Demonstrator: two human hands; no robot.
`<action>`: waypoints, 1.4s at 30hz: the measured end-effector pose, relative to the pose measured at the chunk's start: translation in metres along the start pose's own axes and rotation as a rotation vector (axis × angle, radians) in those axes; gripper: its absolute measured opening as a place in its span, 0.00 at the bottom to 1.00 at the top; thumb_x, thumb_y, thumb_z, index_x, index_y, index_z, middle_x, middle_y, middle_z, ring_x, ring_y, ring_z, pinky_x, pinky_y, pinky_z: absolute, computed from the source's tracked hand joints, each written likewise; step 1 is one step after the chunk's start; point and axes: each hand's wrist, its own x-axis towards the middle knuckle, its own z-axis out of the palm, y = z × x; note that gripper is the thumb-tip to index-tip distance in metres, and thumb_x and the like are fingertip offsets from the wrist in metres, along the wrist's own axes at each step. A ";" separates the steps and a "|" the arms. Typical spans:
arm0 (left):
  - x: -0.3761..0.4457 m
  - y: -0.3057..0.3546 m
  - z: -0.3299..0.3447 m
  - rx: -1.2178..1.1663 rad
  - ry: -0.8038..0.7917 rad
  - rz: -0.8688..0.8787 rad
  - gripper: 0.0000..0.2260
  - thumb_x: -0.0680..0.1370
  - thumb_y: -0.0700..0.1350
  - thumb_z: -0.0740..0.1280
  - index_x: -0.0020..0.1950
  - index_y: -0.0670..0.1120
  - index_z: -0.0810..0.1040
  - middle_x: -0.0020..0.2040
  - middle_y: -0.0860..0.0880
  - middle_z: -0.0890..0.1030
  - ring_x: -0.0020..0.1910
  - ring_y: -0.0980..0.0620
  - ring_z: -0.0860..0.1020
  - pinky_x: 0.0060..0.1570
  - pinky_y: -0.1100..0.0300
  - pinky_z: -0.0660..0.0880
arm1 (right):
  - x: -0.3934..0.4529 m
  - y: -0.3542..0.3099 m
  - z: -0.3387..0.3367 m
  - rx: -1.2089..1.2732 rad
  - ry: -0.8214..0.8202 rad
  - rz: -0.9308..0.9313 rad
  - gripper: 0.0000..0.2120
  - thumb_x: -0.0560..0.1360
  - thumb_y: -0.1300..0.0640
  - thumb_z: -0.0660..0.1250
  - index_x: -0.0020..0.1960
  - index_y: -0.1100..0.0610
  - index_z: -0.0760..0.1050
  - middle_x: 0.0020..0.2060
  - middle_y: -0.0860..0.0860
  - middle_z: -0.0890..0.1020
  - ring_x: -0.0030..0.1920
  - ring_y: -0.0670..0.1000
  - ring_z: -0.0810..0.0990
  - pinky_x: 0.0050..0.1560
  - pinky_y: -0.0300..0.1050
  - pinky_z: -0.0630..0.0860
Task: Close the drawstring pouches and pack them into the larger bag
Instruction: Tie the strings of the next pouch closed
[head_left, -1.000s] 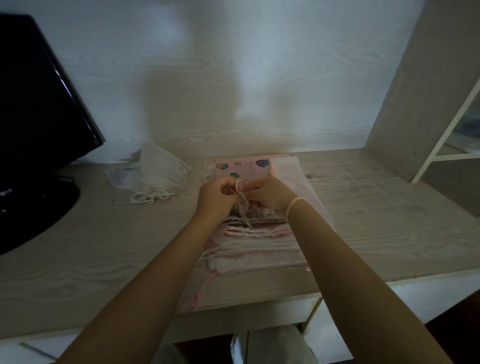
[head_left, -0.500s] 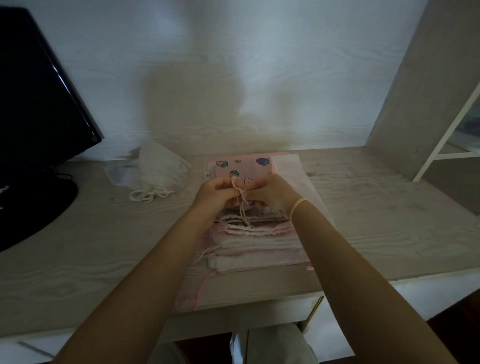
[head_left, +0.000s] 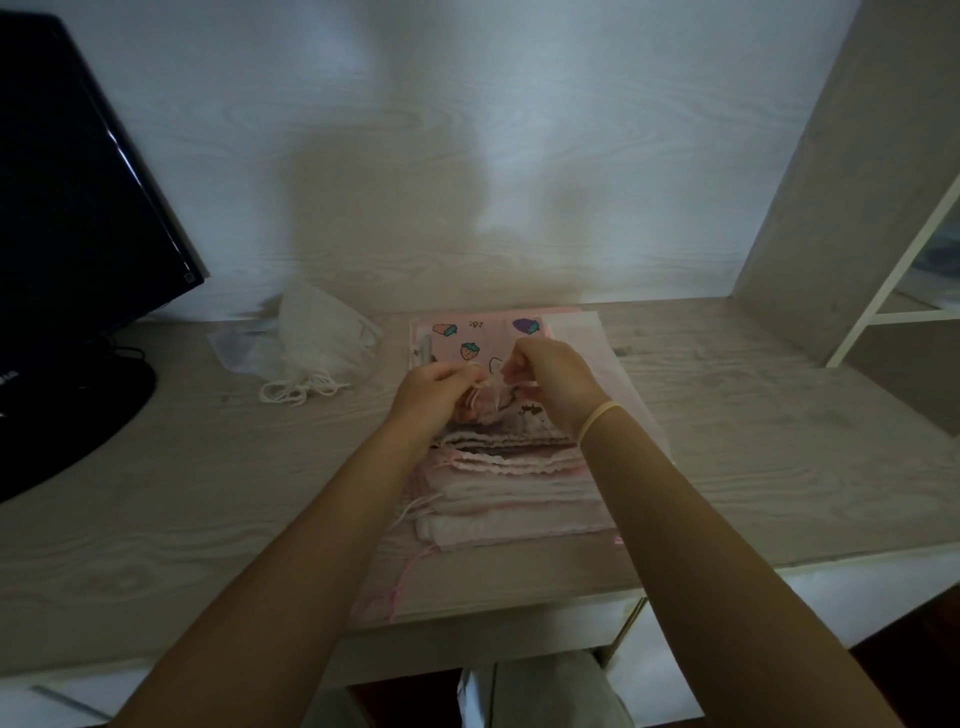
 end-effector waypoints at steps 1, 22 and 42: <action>0.000 0.000 0.001 -0.006 0.010 -0.009 0.07 0.78 0.46 0.69 0.48 0.45 0.84 0.45 0.47 0.84 0.39 0.51 0.82 0.39 0.58 0.80 | -0.002 -0.001 -0.001 0.097 -0.015 0.003 0.13 0.75 0.60 0.59 0.32 0.58 0.68 0.37 0.57 0.77 0.44 0.56 0.77 0.46 0.50 0.73; 0.004 -0.001 -0.004 0.157 0.299 0.012 0.07 0.78 0.44 0.67 0.41 0.48 0.83 0.40 0.49 0.84 0.43 0.50 0.82 0.49 0.53 0.80 | -0.020 -0.012 -0.003 -1.077 -0.144 -0.230 0.19 0.74 0.44 0.68 0.48 0.61 0.80 0.49 0.56 0.83 0.50 0.56 0.81 0.49 0.47 0.77; -0.003 0.005 -0.007 0.704 -0.063 0.332 0.24 0.72 0.42 0.70 0.68 0.51 0.74 0.62 0.51 0.77 0.58 0.52 0.77 0.59 0.51 0.76 | -0.009 -0.002 -0.012 -0.869 -0.060 -0.288 0.09 0.73 0.55 0.71 0.53 0.50 0.83 0.51 0.49 0.83 0.44 0.47 0.77 0.50 0.40 0.74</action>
